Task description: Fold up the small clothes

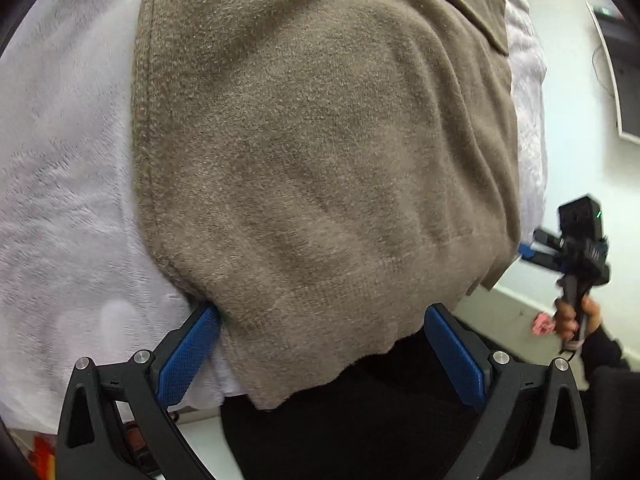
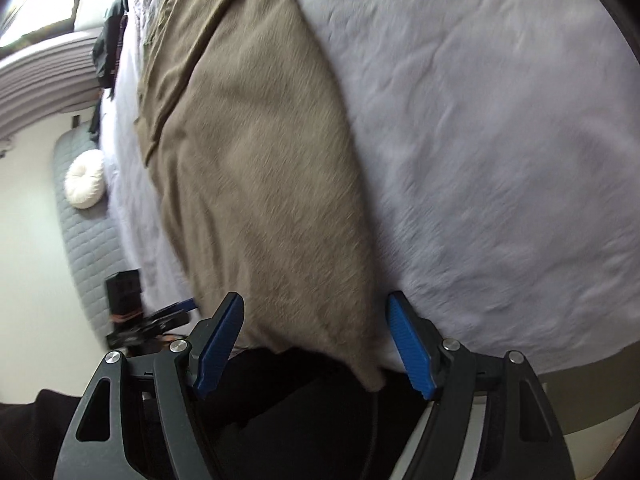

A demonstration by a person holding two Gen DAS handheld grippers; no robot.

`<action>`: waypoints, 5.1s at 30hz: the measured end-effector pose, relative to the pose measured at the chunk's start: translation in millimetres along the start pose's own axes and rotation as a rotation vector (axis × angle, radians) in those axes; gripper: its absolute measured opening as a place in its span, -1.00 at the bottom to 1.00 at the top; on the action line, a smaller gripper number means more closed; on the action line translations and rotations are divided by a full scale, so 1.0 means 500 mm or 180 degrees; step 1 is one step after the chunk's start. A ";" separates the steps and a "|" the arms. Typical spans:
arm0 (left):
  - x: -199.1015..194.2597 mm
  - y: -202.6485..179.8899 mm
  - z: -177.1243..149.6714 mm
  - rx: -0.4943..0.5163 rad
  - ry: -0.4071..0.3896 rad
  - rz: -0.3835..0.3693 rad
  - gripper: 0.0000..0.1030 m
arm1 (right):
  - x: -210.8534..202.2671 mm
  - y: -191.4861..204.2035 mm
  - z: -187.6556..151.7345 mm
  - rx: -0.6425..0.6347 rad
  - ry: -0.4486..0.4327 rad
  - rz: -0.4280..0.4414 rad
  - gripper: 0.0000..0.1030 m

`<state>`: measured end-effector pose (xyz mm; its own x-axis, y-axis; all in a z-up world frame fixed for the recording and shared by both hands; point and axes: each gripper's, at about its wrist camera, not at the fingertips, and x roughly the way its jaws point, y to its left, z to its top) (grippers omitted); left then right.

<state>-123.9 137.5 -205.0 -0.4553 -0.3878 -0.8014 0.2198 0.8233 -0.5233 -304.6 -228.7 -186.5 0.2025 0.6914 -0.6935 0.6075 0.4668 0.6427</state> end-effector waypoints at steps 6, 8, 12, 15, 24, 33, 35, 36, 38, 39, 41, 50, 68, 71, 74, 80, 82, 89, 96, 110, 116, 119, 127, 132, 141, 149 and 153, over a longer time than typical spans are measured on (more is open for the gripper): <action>-0.010 0.008 -0.001 -0.0166 -0.0028 -0.0266 0.97 | 0.052 0.011 -0.008 -0.0032 0.0187 0.0176 0.50; 0.000 0.008 -0.006 -0.0136 0.0043 -0.0219 0.97 | 0.062 0.015 -0.009 -0.0052 0.0237 0.0197 0.51; 0.007 0.018 -0.030 -0.0160 0.0102 -0.0180 0.97 | 0.066 0.017 -0.009 -0.0063 0.0265 0.0189 0.51; 0.000 0.016 -0.035 -0.0186 0.0007 -0.0197 0.97 | 0.067 0.015 -0.006 -0.0035 0.0258 0.0196 0.51; -0.007 -0.037 -0.016 0.0046 -0.0129 -0.0738 -0.64 | 0.066 0.038 -0.015 -0.0137 0.0326 0.0335 -0.79; -0.137 -0.024 0.038 -0.0027 -0.0825 -0.1104 -0.64 | -0.015 0.102 0.034 -0.0073 -0.0218 0.1400 -0.84; -0.183 -0.019 0.068 -0.0031 -0.1058 -0.1138 -0.64 | -0.032 0.132 0.064 -0.0133 -0.0352 0.1586 -0.84; -0.201 -0.021 0.081 -0.0032 -0.1166 -0.1165 -0.64 | -0.038 0.146 0.078 -0.0166 -0.0409 0.1655 -0.84; -0.242 -0.022 0.111 -0.0009 -0.1378 -0.1199 -0.64 | -0.053 0.180 0.118 -0.0224 -0.0539 0.1835 -0.84; -0.261 -0.024 0.128 0.0012 -0.1471 -0.1205 -0.64 | -0.061 0.196 0.140 -0.0259 -0.0600 0.1922 -0.84; -0.299 -0.028 0.170 0.0052 -0.1683 -0.1226 -0.64 | -0.074 0.230 0.179 -0.0330 -0.0715 0.2053 -0.84; -0.365 -0.019 0.394 0.0187 -0.2060 -0.1059 -0.64 | -0.083 0.296 0.426 -0.0266 -0.1046 0.2173 -0.84; -0.277 -0.024 0.576 -0.0002 -0.2000 0.0163 -0.62 | 0.032 0.205 0.668 0.0518 -0.1130 0.1968 -0.69; -0.299 -0.049 0.565 0.0086 -0.2049 0.0231 0.05 | -0.003 0.208 0.663 0.0450 -0.1248 0.2018 -0.13; -0.343 -0.070 0.549 0.0146 -0.2381 0.0454 0.85 | -0.041 0.224 0.666 0.0331 -0.1378 0.2065 0.03; -0.360 -0.080 0.548 0.0331 -0.2334 0.0655 0.85 | -0.067 0.292 0.649 -0.0080 -0.1379 0.1667 -0.30; -0.337 -0.088 0.555 0.0439 -0.2215 0.0623 0.85 | -0.051 0.319 0.645 -0.0299 -0.1276 0.1415 -0.46; -0.242 -0.075 0.614 0.0241 -0.2137 0.1094 0.85 | 0.025 0.365 0.670 -0.0555 -0.1313 0.0346 -0.46; -0.261 0.017 0.637 -0.0148 -0.2247 0.1267 0.85 | -0.013 0.312 0.692 -0.0247 -0.1673 0.0271 -0.53; -0.327 0.136 0.572 -0.0651 -0.2224 0.1502 0.85 | -0.089 0.259 0.622 -0.0087 -0.1871 0.0076 -0.45; -0.331 0.127 0.487 -0.0522 -0.2115 0.1097 0.85 | -0.102 0.220 0.587 0.0117 -0.1896 0.0218 -0.38; -0.319 0.129 0.433 -0.0625 -0.2010 0.0837 0.85 | -0.105 0.220 0.553 0.0011 -0.1891 0.0094 -0.15; -0.268 0.136 0.298 -0.0977 -0.1839 0.0129 0.85 | -0.089 0.207 0.401 0.0025 -0.1722 0.0379 -0.07; -0.187 0.135 0.245 -0.1253 -0.1616 -0.0354 0.85 | -0.044 0.178 0.288 0.0136 -0.1515 0.0497 0.12; -0.134 0.142 0.259 -0.1661 -0.1879 -0.0648 0.85 | 0.027 0.069 0.248 0.0938 -0.1705 0.1042 0.12; -0.167 0.132 0.255 -0.1351 -0.2017 -0.0574 -0.60 | 0.020 0.095 0.295 0.0884 -0.1764 0.1133 -0.84; -0.190 0.098 0.248 -0.0908 -0.2001 -0.0163 -0.60 | -0.040 0.175 0.303 0.0273 -0.1738 0.0811 -0.84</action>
<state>36.8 163.2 -190.3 0.1463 -0.5249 -0.8385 -0.0633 0.8409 -0.5374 -139.2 -285.3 -165.6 0.7006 0.3819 -0.6027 0.5433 0.2621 0.7976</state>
